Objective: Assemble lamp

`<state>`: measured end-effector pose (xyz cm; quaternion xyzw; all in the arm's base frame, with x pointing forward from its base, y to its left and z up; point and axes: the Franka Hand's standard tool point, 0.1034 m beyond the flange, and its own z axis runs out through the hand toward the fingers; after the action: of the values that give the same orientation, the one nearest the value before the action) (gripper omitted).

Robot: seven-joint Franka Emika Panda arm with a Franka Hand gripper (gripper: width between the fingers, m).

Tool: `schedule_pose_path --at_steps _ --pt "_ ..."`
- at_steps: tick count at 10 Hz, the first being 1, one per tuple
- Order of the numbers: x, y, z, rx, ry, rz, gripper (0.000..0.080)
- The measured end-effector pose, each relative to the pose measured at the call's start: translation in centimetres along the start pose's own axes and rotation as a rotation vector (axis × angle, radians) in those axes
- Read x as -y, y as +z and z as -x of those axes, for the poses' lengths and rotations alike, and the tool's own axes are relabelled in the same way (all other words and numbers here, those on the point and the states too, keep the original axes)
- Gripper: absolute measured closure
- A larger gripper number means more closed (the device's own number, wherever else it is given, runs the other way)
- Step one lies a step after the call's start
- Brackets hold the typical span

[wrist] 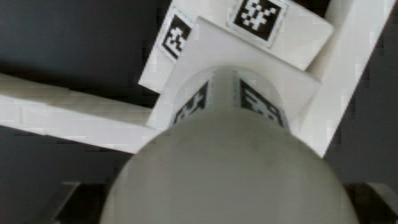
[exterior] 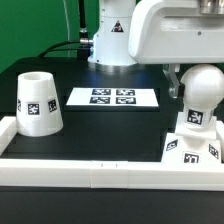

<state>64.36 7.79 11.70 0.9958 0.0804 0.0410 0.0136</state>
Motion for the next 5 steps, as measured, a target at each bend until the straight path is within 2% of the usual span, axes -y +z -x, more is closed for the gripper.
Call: schedule_pose_path --at_steps 5 --pt "-0.8 0.01 0.02 0.0 0.187 0.004 0.0222"
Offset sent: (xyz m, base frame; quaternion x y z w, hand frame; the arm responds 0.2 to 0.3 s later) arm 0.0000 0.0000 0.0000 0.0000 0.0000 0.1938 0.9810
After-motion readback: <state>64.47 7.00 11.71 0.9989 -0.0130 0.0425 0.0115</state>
